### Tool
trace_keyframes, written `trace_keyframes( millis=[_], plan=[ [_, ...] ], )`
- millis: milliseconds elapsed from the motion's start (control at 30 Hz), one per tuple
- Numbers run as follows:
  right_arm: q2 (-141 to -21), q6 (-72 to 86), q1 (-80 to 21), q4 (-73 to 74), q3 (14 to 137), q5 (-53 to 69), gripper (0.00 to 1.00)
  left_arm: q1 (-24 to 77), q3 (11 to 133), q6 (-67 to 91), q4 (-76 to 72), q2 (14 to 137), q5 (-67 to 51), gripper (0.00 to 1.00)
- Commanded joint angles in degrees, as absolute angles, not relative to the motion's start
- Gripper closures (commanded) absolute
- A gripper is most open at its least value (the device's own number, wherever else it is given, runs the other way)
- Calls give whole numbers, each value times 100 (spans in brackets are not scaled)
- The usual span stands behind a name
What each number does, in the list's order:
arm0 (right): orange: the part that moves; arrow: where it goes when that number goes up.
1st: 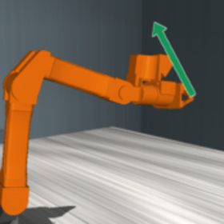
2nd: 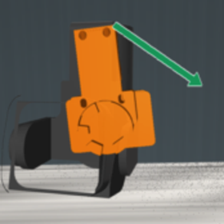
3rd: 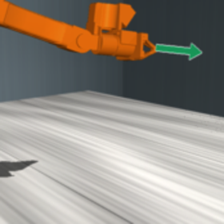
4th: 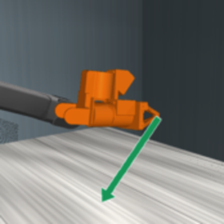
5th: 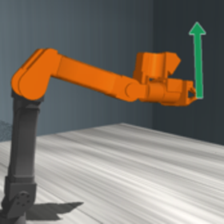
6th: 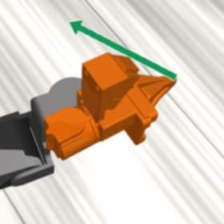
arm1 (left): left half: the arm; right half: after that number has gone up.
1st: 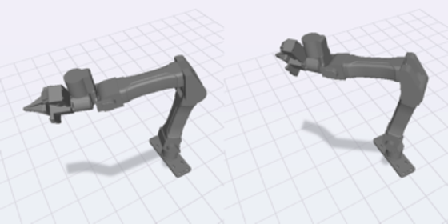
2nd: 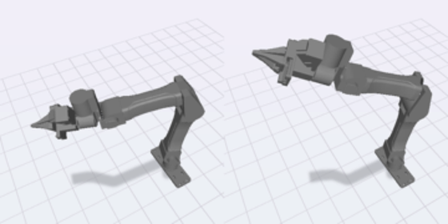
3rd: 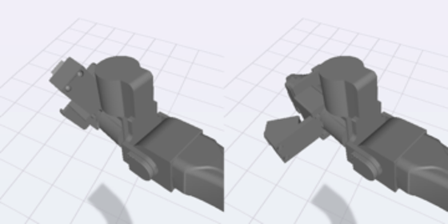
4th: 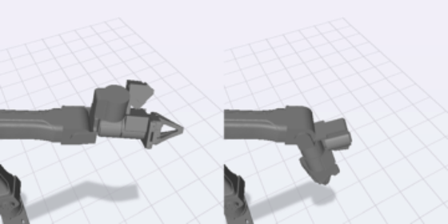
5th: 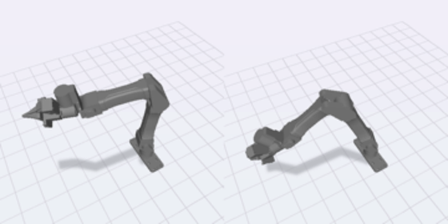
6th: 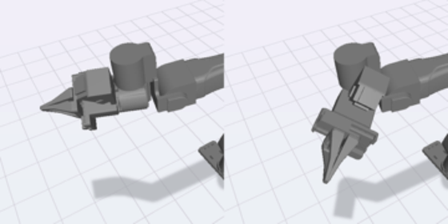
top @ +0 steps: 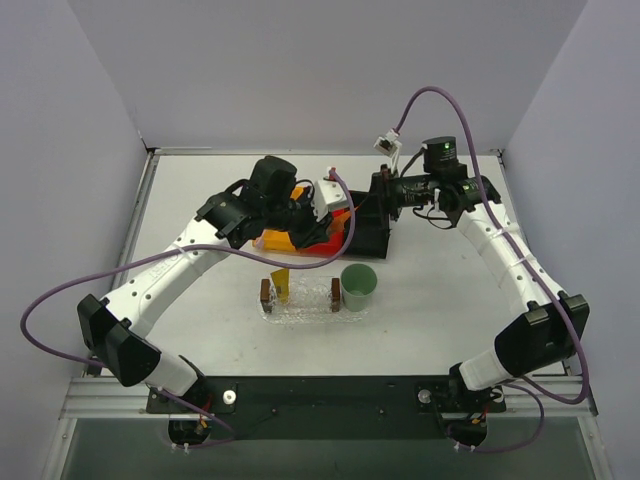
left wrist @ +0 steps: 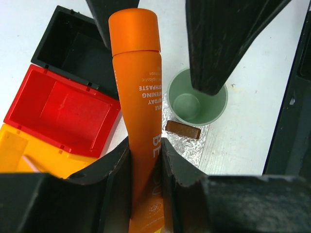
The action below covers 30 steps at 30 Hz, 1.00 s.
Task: Prepare toiletry sets of a toothbrush and toothpaste on the tray
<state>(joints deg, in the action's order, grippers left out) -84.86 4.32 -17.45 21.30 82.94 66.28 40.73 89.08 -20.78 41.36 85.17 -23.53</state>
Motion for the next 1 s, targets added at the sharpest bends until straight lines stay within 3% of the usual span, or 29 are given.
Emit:
trace_keyframes(
  millis=[0,367,467,567,600,700,967],
  plan=[
    [-8578,299,-1890,1977,8534,6794,18,4104,8939,-2127,3656,8297,-2716,73],
    [-8666,132,-2030,2083,8446,6750,47,4113,8939,-2109,3647,8288,-2760,73],
    [-8666,106,-2039,2100,8446,6741,59,4113,8895,-2127,3639,8271,-2768,72],
    [-8631,44,-2039,2136,8438,6759,78,4122,8833,-2144,3639,8227,-2769,72],
    [-8622,53,-2039,2171,8429,6759,89,4122,8807,-2145,3621,8183,-2769,71],
    [-8508,44,-2022,2188,8324,6662,100,4113,8640,-2180,3490,7956,-2655,60],
    [-8016,0,-1907,2075,8130,6390,100,4070,8306,-2005,2902,7190,-2128,30]
  ],
)
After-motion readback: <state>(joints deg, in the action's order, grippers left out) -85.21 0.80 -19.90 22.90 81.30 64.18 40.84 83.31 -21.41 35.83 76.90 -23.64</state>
